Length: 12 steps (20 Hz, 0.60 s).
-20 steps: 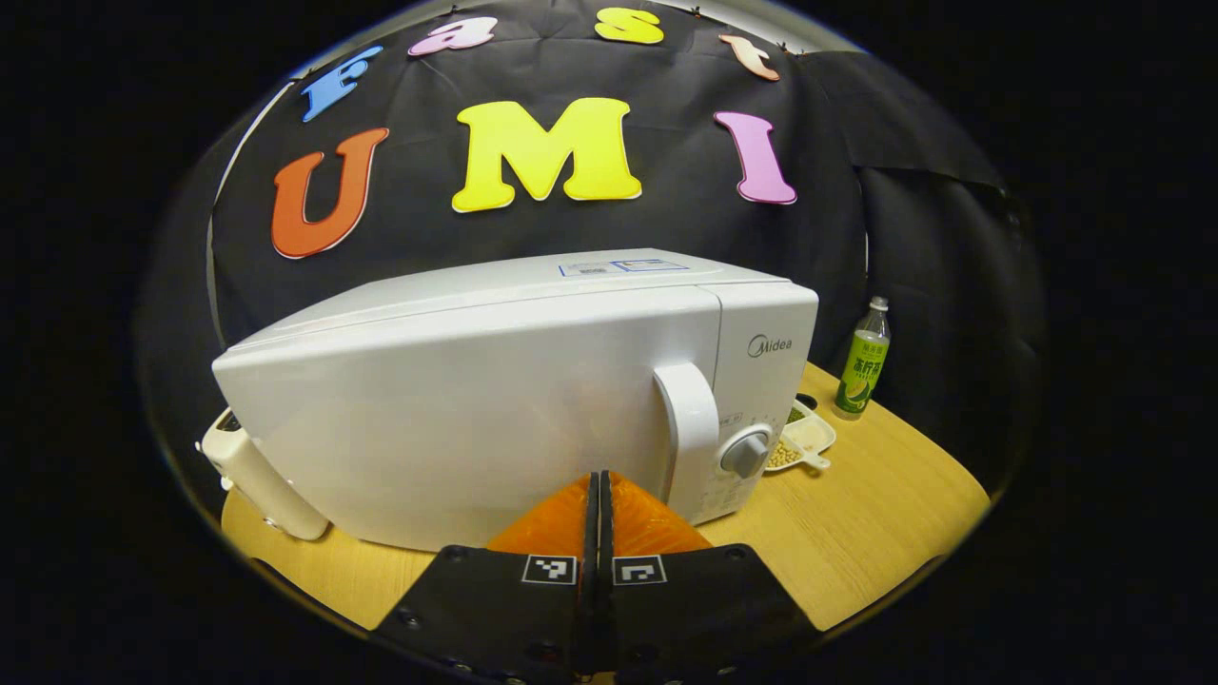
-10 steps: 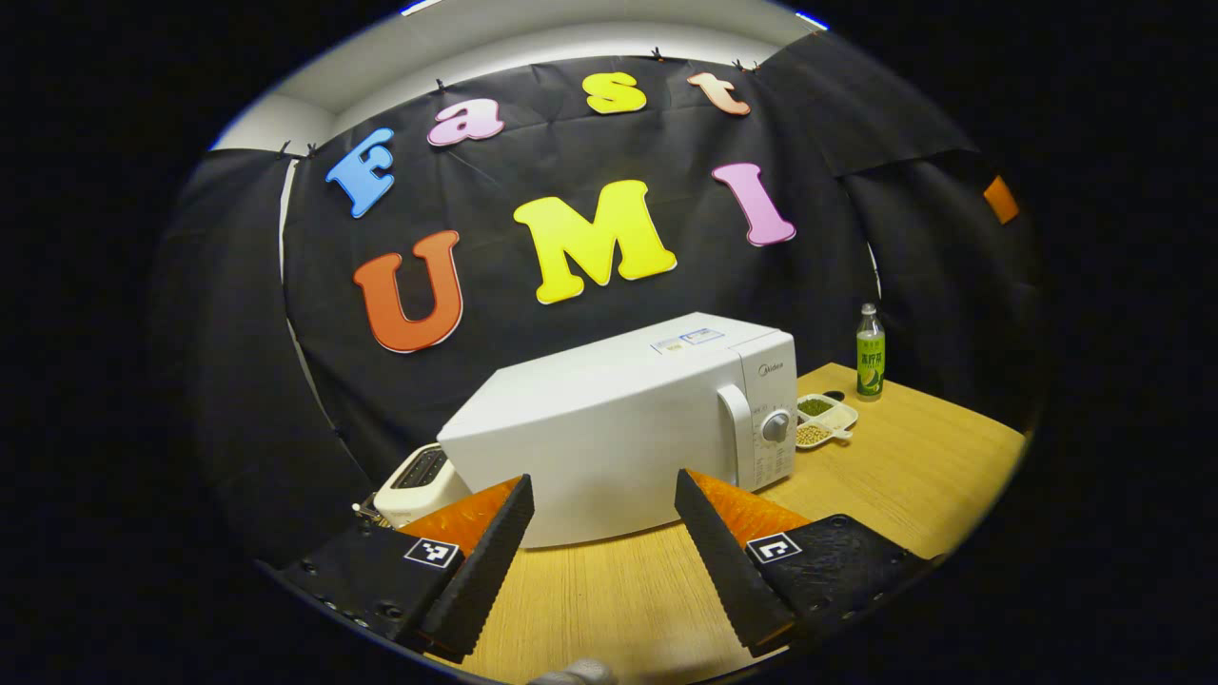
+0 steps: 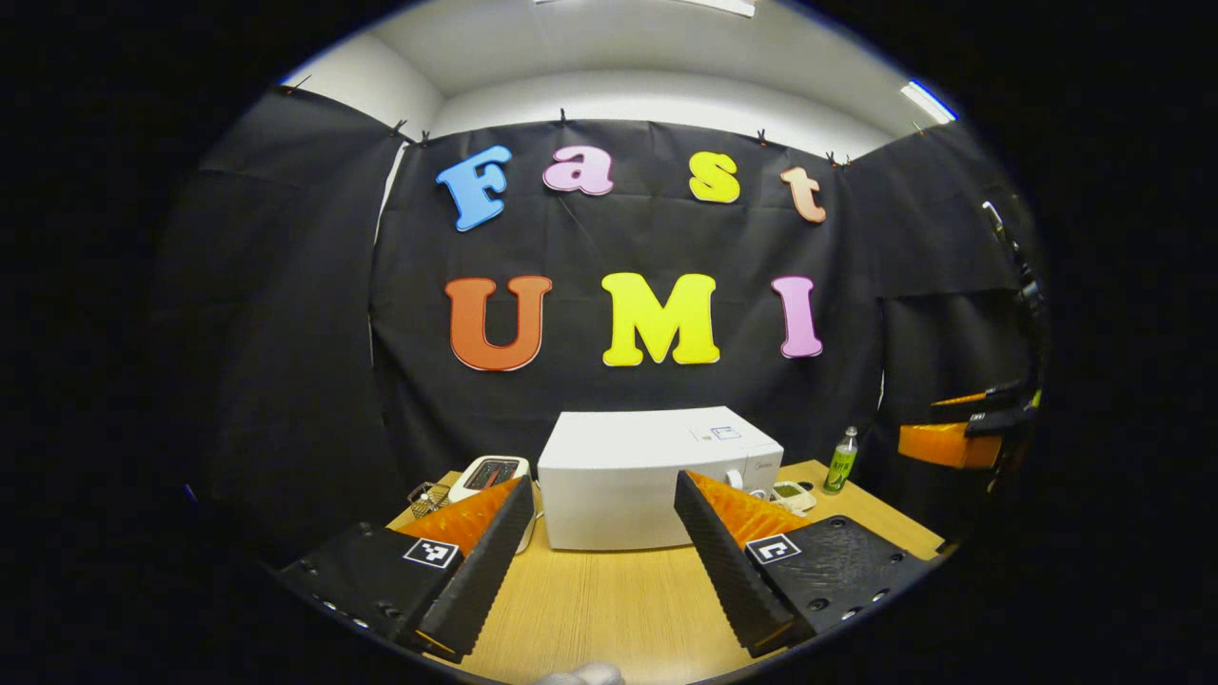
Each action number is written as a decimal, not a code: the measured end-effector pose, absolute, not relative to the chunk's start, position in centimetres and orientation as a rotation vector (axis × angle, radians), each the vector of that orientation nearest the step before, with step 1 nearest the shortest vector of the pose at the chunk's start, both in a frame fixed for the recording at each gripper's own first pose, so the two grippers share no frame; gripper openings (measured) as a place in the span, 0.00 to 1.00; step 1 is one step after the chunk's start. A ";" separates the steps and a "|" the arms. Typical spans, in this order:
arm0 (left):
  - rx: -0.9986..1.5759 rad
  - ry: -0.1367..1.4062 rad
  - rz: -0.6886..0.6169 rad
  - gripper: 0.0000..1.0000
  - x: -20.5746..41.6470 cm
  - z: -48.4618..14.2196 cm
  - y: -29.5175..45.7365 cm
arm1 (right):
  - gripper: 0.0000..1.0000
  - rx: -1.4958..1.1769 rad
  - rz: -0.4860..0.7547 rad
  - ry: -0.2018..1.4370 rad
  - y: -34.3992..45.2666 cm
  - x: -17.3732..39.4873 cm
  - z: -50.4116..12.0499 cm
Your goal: Open the microwave oven with the left hand, put the food in, and close the microwave oven.
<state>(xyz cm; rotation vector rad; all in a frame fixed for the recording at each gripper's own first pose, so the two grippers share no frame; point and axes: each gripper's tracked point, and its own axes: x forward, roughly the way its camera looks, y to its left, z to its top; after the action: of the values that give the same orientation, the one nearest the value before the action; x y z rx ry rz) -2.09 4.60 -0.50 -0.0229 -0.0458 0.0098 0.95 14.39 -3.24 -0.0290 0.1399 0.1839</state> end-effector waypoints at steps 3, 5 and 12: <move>-0.032 -0.059 0.004 0.94 -3.3 0.8 5.1 | 0.92 0.008 0.193 0.114 15.2 0.2 -2.4; -0.035 -0.062 0.009 0.94 -3.7 1.3 5.6 | 0.92 0.020 0.177 0.097 14.8 -0.2 -1.8; -0.028 -0.054 -0.023 0.94 -3.6 1.8 5.6 | 0.92 0.039 0.128 0.052 13.6 -1.4 -0.2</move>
<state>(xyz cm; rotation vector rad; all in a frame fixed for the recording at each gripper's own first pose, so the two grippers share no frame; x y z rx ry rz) -3.60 5.56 1.76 -0.0281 -0.0543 -0.0228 -1.39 13.64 -0.18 0.0392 0.0518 0.1282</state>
